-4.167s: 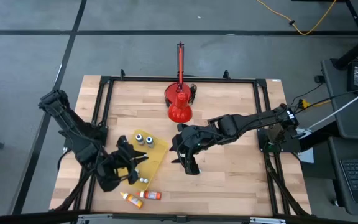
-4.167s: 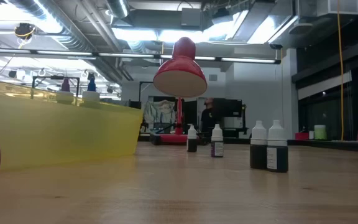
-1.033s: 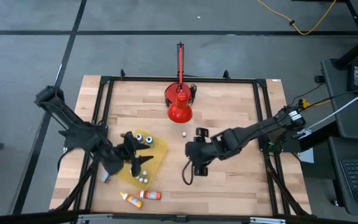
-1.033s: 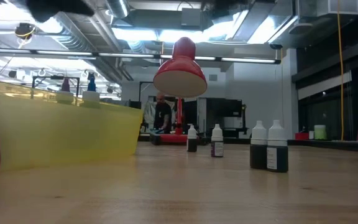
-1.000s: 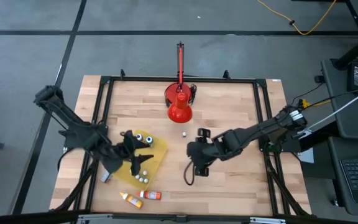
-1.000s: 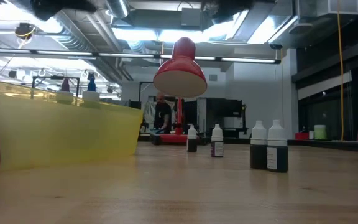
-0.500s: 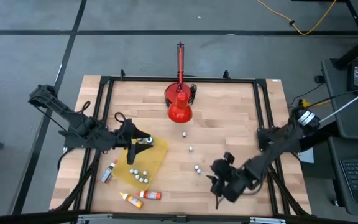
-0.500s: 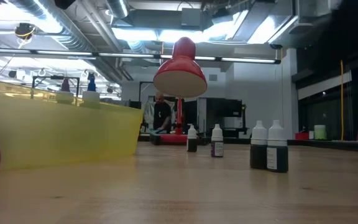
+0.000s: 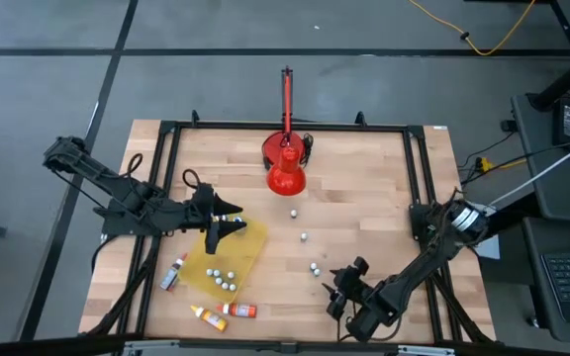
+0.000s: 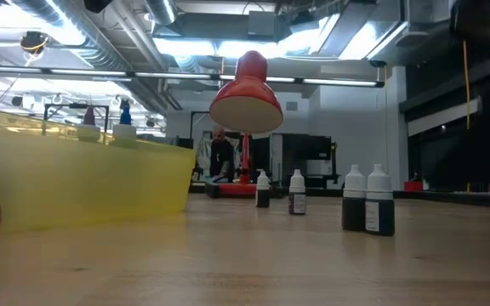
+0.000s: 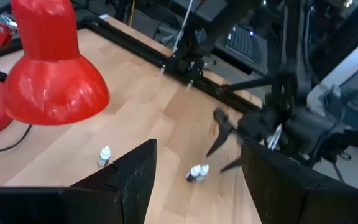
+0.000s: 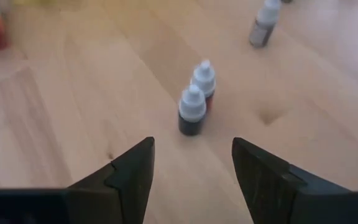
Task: Pick & Place food coloring
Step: Put the small blue food coloring bottle into the yellow bin
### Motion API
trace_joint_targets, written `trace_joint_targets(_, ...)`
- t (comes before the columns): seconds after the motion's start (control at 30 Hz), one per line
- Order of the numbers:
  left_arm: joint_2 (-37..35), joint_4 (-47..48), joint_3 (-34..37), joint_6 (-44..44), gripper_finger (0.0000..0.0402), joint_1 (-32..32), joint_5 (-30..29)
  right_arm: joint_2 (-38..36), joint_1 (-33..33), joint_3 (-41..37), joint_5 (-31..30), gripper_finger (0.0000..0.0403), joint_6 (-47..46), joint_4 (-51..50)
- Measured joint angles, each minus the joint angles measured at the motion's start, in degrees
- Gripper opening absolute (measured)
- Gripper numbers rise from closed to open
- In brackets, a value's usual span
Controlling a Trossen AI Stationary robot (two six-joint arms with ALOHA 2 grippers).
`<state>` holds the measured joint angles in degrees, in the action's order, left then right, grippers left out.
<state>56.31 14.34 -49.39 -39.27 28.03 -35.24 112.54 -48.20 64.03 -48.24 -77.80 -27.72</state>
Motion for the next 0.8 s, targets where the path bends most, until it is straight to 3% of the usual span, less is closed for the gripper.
trace_joint_targets(0.33,0.01,-1.23,0.0,0.0,0.0224,-1.66,0.05,8.41,0.03,0.9,-3.85,0.0216,-0.07,8.81)
trace_joint_targets(0.8,0.02,-1.23,0.0,0.0,0.0224,-1.63,2.73,8.72,3.51,1.33,-4.61,0.0213,1.58,7.77)
